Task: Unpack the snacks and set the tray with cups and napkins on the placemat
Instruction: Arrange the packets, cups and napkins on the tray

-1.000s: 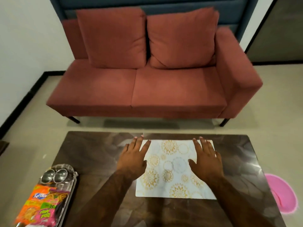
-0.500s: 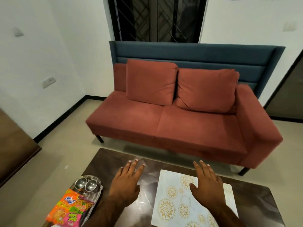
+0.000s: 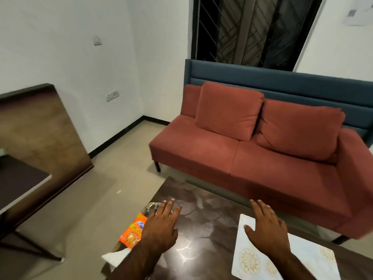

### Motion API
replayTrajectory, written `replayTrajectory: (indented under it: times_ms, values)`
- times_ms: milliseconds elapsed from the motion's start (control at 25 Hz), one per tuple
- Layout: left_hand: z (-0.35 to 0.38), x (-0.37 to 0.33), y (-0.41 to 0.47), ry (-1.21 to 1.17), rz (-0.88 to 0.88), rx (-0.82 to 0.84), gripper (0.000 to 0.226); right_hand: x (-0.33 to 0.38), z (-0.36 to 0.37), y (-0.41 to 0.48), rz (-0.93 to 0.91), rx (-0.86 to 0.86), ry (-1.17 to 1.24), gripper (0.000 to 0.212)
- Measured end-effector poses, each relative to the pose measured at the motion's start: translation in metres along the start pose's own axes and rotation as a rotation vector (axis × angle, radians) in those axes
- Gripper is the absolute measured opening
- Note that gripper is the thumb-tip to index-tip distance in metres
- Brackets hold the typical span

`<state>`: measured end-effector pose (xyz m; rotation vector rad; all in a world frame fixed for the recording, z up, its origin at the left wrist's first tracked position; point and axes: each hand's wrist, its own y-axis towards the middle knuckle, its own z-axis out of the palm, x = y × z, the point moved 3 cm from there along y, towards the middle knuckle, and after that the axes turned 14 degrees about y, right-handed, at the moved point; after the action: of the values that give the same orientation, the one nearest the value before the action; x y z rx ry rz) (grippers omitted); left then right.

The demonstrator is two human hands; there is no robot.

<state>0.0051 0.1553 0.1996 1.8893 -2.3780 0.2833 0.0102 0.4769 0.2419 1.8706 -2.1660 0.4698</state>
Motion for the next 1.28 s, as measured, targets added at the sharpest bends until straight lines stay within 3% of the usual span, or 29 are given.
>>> replayTrajectory:
  times_ms: [280,520,920,1280]
  values:
    - [0.051,0.115,-0.062,-0.011,-0.093,0.156,0.077,0.105,0.077,-0.028,0.001,0.147,0.068,0.09]
    - [0.093,0.155,-0.065,-0.12,-0.159,0.257,0.073,0.156,0.142,-0.007,0.002,0.341,0.112,0.09]
    - [0.146,0.171,-0.009,-0.285,-0.281,0.456,0.067,0.159,0.237,0.059,0.007,0.621,0.167,0.087]
    - [0.217,0.179,0.033,-0.537,-0.286,0.641,0.057,0.135,0.317,0.057,0.309,0.775,0.384,0.079]
